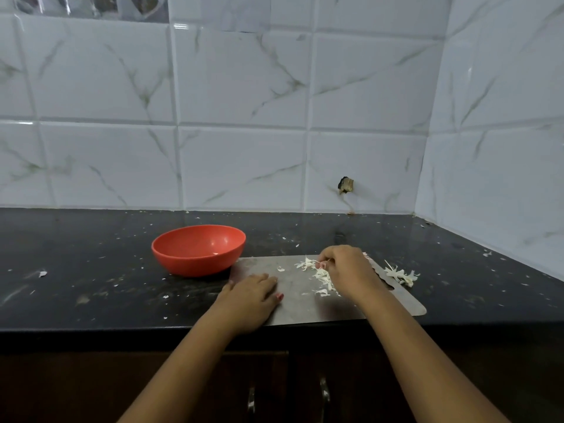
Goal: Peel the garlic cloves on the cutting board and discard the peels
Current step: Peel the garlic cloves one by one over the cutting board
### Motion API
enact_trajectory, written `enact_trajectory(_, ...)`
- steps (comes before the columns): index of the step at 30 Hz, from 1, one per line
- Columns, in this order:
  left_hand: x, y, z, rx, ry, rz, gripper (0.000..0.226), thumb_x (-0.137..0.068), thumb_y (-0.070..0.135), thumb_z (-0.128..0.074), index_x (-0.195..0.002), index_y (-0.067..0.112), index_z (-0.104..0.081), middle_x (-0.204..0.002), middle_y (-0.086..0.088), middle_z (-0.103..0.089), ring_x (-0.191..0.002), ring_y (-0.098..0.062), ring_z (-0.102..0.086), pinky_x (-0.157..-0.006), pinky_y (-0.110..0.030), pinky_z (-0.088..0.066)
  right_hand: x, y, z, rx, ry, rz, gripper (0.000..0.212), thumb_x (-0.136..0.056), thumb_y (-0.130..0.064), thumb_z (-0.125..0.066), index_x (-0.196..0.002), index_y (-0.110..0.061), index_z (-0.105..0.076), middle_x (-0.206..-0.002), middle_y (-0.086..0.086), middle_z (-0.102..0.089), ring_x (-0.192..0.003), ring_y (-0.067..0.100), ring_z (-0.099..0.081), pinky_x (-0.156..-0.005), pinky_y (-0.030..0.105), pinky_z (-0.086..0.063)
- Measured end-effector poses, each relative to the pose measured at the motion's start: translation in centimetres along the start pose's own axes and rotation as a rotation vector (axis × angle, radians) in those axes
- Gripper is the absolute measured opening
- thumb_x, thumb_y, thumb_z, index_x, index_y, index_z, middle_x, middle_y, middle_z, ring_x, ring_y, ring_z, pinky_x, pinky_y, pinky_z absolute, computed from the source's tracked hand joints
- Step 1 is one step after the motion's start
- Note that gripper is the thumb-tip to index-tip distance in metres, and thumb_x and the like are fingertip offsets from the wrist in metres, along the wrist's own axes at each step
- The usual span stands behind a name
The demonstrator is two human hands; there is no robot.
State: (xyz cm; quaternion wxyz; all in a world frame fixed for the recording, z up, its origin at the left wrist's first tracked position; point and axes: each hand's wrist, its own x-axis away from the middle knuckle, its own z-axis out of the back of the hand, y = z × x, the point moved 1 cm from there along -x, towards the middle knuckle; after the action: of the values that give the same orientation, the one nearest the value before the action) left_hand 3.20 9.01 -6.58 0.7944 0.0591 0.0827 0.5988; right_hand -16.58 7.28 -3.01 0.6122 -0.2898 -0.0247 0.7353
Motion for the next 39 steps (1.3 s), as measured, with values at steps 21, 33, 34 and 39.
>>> enact_trajectory(21, -4.8, 6.2, 0.4, 0.485, 0.003, -0.142, 0.044, -0.105, 0.035, -0.028, -0.142, 0.018, -0.044, -0.147, -0.002, -0.043, -0.137, -0.019, -0.037, -0.111, -0.030, -0.023, 0.4, 0.8, 0.2, -0.391, 0.120, -0.174, 0.029, -0.097, -0.003, -0.038, -0.107, -0.013, -0.064, -0.099, 0.008, -0.064, -0.083, 0.022, -0.064, -0.080, 0.038, -0.054)
enact_trajectory(33, -0.1, 0.8, 2.2, 0.600, 0.220, -0.068, 0.016, -0.100, 0.027, -0.046, -0.092, 0.023, -0.059, -0.091, 0.002, -0.053, -0.088, -0.010, -0.047, -0.075, -0.025, -0.035, 1.0, -1.8, -2.4, -0.857, 0.034, -0.197, 0.021, -0.098, -0.004, -0.046, -0.089, -0.009, -0.065, -0.077, 0.003, -0.066, -0.067, 0.009, -0.058, -0.058, 0.010, -0.046)
enact_trajectory(34, 0.4, 0.9, 2.1, 0.589, 0.234, -0.072, 0.015, -0.099, 0.026, -0.048, -0.096, 0.024, -0.062, -0.095, 0.003, -0.056, -0.092, -0.008, -0.050, -0.079, -0.023, -0.036, 1.0, -1.7, -2.2, -0.864, 0.058, -0.181, 0.021, -0.098, -0.004, -0.048, -0.090, -0.009, -0.067, -0.076, 0.002, -0.065, -0.065, 0.008, -0.057, -0.059, 0.010, -0.046)
enact_trajectory(39, 0.7, 1.6, 1.1, 0.567, 0.323, -0.070, 0.033, -0.094, 0.024, -0.059, -0.126, 0.023, -0.062, -0.119, 0.004, -0.067, -0.104, -0.004, -0.059, -0.092, -0.016, -0.041, 1.7, -2.8, -2.9, -0.950, 0.015, -0.103, 0.023, -0.093, -0.003, -0.059, -0.087, -0.017, -0.074, -0.065, -0.005, -0.064, -0.060, 0.004, -0.057, -0.066, 0.018, -0.051)
